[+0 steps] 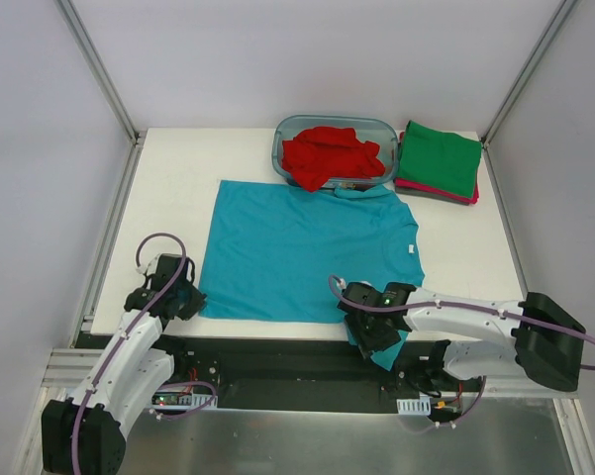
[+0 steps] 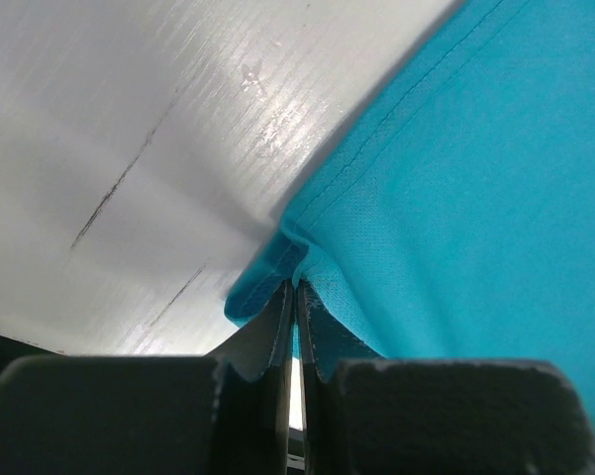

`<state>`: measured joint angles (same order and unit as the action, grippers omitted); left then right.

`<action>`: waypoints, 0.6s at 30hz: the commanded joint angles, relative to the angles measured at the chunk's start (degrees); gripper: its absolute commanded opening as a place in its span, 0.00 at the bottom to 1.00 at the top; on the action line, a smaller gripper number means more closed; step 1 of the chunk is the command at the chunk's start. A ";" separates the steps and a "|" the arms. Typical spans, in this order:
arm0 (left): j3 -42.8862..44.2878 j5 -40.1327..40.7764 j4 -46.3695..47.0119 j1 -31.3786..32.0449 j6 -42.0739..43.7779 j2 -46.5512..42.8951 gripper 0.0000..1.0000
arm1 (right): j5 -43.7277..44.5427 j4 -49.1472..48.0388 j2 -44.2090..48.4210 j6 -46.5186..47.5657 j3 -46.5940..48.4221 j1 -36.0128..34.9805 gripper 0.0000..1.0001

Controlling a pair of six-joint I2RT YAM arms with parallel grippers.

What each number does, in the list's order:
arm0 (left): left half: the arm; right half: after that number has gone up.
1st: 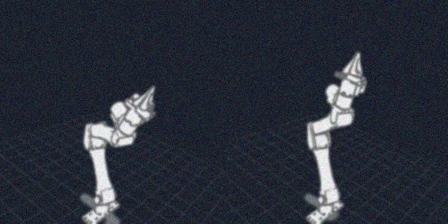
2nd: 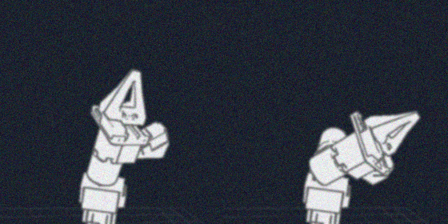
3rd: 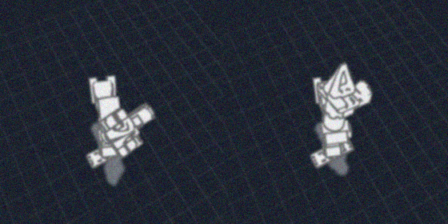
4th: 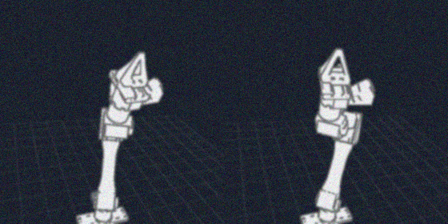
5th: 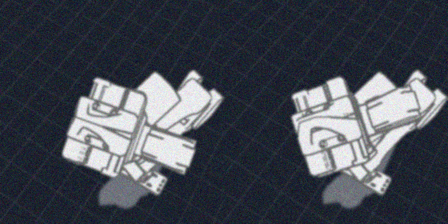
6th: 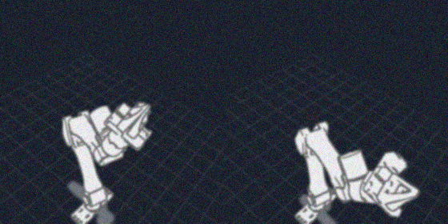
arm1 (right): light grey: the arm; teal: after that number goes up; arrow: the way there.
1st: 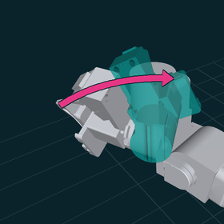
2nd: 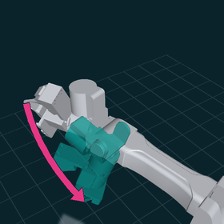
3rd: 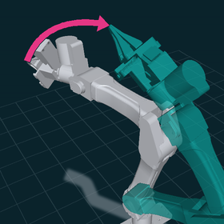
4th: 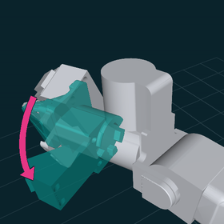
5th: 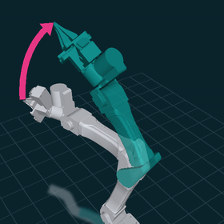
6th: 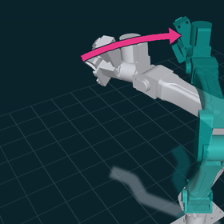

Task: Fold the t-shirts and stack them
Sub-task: Grap the side of the flattened tshirt closest away from the robot with both arms

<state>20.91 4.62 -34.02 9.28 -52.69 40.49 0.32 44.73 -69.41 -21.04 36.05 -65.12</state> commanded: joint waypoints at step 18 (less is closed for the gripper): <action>3.17 2.94 -8.78 -0.31 -2.07 -2.61 0.68 | 15.33 9.93 -1.96 1.43 9.12 1.31 0.00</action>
<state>21.32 6.00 -37.60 9.28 -53.12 39.57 13.61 49.69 -72.75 -22.57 41.30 -64.88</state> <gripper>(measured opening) 0.692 0.011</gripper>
